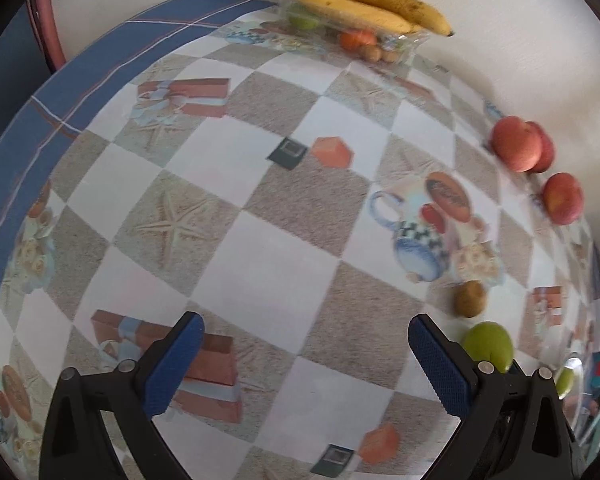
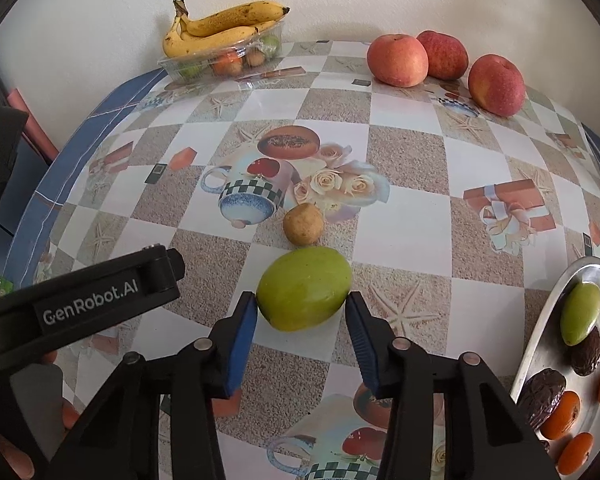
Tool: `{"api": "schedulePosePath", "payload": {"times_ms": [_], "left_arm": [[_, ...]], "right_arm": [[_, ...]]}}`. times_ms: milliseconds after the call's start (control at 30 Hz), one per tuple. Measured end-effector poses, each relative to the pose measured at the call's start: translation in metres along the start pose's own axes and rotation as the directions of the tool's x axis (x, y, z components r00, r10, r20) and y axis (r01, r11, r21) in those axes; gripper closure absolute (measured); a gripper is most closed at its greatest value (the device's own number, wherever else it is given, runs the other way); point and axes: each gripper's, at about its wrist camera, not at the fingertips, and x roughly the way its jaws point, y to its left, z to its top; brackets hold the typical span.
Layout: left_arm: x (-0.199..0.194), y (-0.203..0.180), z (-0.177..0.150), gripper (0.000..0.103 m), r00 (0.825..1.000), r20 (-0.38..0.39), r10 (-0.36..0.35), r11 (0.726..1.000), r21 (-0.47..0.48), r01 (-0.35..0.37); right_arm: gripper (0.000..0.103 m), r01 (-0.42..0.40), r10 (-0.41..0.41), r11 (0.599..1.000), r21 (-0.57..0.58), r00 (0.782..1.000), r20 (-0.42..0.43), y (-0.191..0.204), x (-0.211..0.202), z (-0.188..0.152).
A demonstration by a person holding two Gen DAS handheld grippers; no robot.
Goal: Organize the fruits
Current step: 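Grasp a green pear with the right gripper while the left gripper grasps a small brown kiwi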
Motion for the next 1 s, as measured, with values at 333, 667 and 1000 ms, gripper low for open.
{"api": "schedulePosePath", "payload": {"times_ms": [333, 667, 1000], "left_arm": [[-0.005, -0.015, 0.000, 0.001, 0.999, 0.023, -0.038, 0.999, 0.008, 0.038], [-0.005, -0.014, -0.002, 0.001, 0.998, 0.005, -0.058, 0.998, -0.001, 0.058], [-0.003, -0.011, -0.002, 0.001, 0.998, -0.002, -0.059, 0.998, -0.009, 0.059]], "right_arm": [[0.060, -0.015, 0.011, 0.997, 0.070, 0.998, 0.065, -0.029, -0.027, 0.006], [0.059, -0.091, 0.086, 0.991, 0.103, 0.995, 0.051, -0.034, -0.020, 0.006], [0.052, -0.101, 0.099, 0.991, 0.092, 0.995, 0.025, -0.025, -0.002, 0.011]]}}
